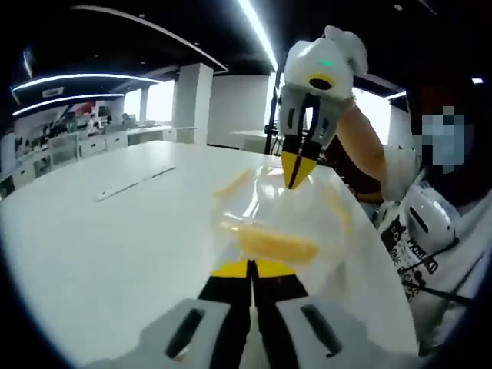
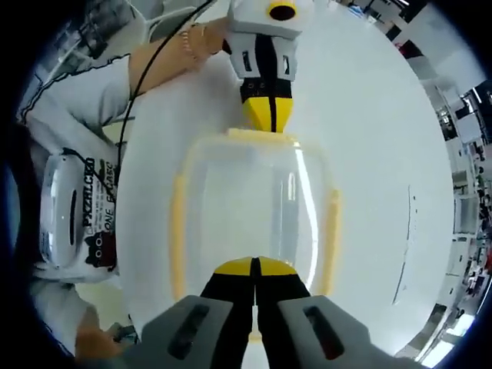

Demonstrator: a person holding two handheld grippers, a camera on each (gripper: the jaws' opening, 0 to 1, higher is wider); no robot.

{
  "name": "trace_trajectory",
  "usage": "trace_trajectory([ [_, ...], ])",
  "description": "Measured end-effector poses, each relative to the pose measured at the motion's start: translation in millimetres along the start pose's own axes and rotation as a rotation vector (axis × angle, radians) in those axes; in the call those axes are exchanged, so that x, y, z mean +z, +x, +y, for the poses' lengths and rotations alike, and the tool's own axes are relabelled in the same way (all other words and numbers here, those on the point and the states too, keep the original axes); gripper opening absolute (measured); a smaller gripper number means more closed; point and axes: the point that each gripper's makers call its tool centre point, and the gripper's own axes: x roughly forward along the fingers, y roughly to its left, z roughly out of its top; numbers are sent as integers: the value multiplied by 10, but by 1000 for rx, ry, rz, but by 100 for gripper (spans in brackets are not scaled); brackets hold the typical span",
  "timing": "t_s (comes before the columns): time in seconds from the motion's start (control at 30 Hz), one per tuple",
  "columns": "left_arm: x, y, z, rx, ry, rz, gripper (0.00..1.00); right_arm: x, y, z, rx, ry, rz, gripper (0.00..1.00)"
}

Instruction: Snap each plastic latch of the storage box into its locked position after aligning the lid with the box until every specified latch is closed and the lid sits flush.

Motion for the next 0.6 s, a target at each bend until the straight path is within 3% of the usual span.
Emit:
trace_trajectory([
  [0.07, 69, -72, -16, 52, 31, -30, 0, -4, 13, 3, -3, 1, -1, 0],
  [0.13, 194, -169, 35, 67, -40, -97, 0, -19, 19, 0, -30, -32, 25, 0],
  [0.2, 254, -231, 119, 99, -25, -98, 0, -29, 31, -1, -38, -48, 37, 0],
  [0.3, 356, -204, 46, 102, -18, -102, 0, -73, 23, -25, -42, -57, 32, 0],
  [0.5, 562, -101, -144, 53, 54, -56, 0, -103, 51, -58, -22, -57, -42, 0],
  [0.6, 648, -12, -207, 28, 80, 51, 0, -76, 67, -53, -24, -101, -99, 0],
])
